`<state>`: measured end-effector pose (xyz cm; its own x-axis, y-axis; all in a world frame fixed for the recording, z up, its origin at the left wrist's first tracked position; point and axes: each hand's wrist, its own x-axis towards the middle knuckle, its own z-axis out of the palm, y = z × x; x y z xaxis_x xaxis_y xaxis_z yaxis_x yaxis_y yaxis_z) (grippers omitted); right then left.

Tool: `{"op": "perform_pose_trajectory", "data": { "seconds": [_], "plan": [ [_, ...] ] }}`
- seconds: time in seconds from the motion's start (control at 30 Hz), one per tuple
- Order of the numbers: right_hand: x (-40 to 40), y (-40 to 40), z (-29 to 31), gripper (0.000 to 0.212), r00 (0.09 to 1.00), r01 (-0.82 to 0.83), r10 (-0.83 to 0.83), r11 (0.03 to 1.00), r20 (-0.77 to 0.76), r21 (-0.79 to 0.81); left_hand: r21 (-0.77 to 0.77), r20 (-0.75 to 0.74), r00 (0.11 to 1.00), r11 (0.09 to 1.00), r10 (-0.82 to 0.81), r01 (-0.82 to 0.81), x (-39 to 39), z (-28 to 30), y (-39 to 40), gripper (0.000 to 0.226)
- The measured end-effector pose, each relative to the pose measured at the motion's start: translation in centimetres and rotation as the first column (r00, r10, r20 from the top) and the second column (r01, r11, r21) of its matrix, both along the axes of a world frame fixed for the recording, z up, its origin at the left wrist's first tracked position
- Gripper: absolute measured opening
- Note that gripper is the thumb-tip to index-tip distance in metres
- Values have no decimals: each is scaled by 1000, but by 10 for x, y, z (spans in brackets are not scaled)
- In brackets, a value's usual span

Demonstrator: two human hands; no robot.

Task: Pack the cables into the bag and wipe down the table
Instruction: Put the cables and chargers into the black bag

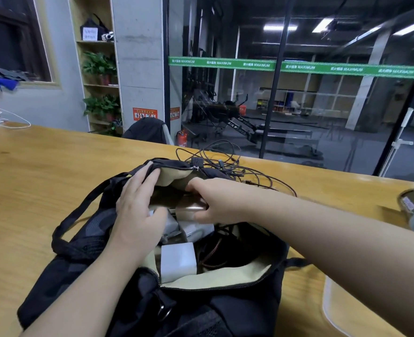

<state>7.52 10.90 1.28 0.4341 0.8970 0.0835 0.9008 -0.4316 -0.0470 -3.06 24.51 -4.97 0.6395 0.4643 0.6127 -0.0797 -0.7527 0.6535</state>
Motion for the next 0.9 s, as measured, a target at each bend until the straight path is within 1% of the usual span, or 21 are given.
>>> {"op": "perform_pose_trajectory", "data": {
  "seconds": [0.1,0.17,0.27,0.37,0.43,0.5,0.57,0.63,0.67,0.7,0.73,0.8,0.9],
  "plan": [
    [-1,-2,2,51,995,-47,46,999,91,5,-10,-12,1000,1000,-6,6,-1,0,0,70],
    [-1,-6,8,45,991,-88,79,993,104,82,-4,-25,1000,1000,-15,15,-2,1,-1,68],
    [5,-17,20,28,988,-131,105,963,117,236,-13,-57,997,998,-55,55,-2,2,-2,64],
    [26,-29,27,19,983,-110,55,940,175,322,-77,-132,986,993,-100,90,-2,3,-3,60],
    [46,-34,27,20,981,-28,-38,941,190,338,-94,-178,978,991,-112,96,-2,3,-4,59],
    [69,-38,22,26,976,129,-180,932,126,337,-105,-197,972,988,-128,109,-3,5,-6,58],
    [89,-39,14,40,950,305,-310,914,-25,268,-108,-205,969,987,-139,119,-3,7,-6,57],
    [106,-38,8,63,902,388,-335,905,-271,173,-100,-215,967,988,-136,117,-1,6,-5,57],
    [112,-38,6,72,871,395,-322,908,-372,138,-103,-218,967,988,-135,115,-1,6,-5,57],
    [117,-36,5,78,847,392,-313,914,-430,107,-109,-216,967,987,-137,115,0,6,-4,56],
    [121,-34,5,82,836,381,-308,921,-454,76,-118,-208,968,986,-139,117,1,5,-4,56],
    [128,-29,4,81,830,357,-317,934,-459,2,-136,-183,973,984,-141,117,3,5,-3,56],
    [129,-20,2,68,831,337,-335,938,-445,-79,-155,-158,978,981,-138,114,5,3,0,55]
  ]
}}
